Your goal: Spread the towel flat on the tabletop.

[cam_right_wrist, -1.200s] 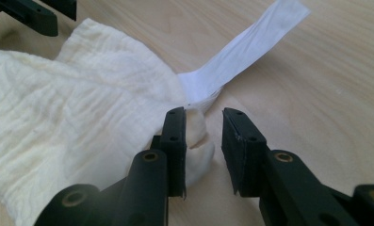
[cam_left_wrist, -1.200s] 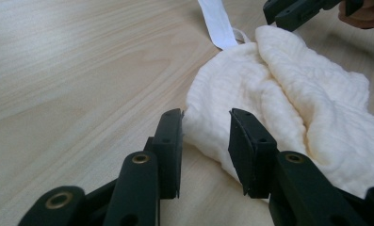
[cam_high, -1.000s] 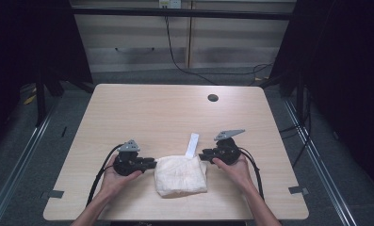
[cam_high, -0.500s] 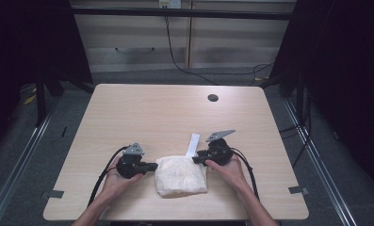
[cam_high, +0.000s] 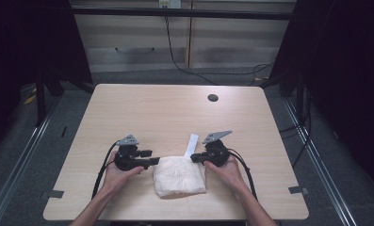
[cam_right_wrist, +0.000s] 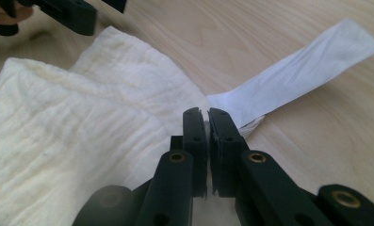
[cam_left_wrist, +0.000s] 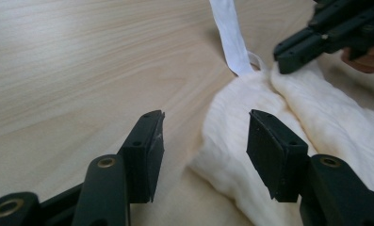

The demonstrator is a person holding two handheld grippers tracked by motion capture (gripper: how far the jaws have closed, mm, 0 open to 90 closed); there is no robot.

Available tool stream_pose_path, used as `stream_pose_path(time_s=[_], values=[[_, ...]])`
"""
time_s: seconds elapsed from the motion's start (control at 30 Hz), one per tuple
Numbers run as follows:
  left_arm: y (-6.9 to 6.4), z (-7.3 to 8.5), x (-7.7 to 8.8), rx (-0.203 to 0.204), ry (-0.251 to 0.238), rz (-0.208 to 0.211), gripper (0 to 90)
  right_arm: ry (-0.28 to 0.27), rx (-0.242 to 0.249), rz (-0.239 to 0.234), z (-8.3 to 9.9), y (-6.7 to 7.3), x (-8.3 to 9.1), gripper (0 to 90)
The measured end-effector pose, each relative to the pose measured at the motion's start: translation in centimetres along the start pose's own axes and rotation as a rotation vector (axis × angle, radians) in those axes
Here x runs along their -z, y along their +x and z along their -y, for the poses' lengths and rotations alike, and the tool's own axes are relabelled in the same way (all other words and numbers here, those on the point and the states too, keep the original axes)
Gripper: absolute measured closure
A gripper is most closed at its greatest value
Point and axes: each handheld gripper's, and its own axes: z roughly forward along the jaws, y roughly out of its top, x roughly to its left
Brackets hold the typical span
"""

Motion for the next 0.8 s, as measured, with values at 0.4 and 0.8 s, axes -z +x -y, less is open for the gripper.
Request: stream_pose_path(time_s=[0.4,0.8], values=[[-0.7,0.1,0.2,-0.060,0.035,0.024,88.4,-0.102,0.002,0.020,-1.0,-0.3,2.9,86.3],[-1.3,0.2,4.9,-0.075,-0.049,-0.041,88.4,-0.173,-0.006,0.098,-1.9,-1.6,6.8,86.1]])
